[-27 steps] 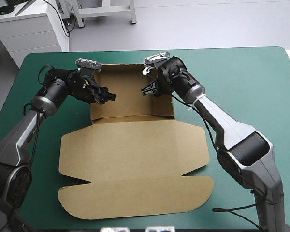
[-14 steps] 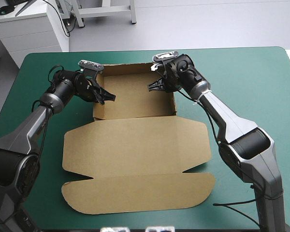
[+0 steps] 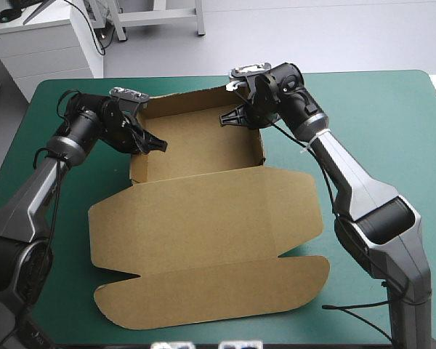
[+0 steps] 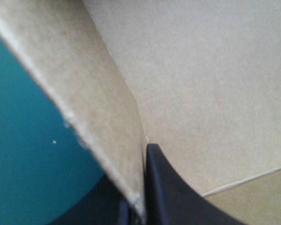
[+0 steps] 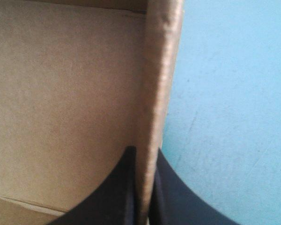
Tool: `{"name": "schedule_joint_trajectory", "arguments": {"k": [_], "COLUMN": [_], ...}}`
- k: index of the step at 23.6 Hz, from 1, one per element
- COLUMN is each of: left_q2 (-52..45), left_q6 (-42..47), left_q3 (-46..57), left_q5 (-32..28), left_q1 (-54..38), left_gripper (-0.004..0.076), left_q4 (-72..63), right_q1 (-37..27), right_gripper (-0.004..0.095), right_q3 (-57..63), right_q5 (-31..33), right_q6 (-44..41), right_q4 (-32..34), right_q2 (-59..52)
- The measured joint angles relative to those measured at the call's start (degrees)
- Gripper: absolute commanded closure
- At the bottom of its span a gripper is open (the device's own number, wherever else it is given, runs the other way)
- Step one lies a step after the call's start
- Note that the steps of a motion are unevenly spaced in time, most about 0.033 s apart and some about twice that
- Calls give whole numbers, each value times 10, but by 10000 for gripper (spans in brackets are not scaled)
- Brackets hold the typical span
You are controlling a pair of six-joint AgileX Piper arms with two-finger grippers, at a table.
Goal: Fold the box
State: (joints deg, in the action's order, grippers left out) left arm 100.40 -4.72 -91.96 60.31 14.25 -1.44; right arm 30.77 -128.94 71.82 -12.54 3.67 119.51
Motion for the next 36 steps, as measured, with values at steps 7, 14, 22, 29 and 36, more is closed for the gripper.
{"name": "schedule_joint_trajectory", "arguments": {"k": [7, 14, 22, 29, 36], "left_q2": [-10, -10, 0, 6, 7], "left_q6": [15, 47, 75, 56, 55], "left_q3": [1, 61, 96, 96, 83], "left_q5": [88, 87, 54, 26, 11], "left_q1": [17, 76, 90, 101, 105], "left_gripper": [731, 731, 709, 188, 153], "left_q4": [21, 41, 56, 56, 39], "right_q1": [2, 27, 36, 44, 47], "right_gripper": [921, 922, 753, 258, 260], "right_q3": [74, 183, 205, 207, 207], "right_q5": [-1, -1, -1, -2, -8], "right_q6": [1, -21, -43, -34, -29], "right_q4": [-44, -5, 28, 67, 87], "right_q2": [-15, -26, -27, -27, -27]}}
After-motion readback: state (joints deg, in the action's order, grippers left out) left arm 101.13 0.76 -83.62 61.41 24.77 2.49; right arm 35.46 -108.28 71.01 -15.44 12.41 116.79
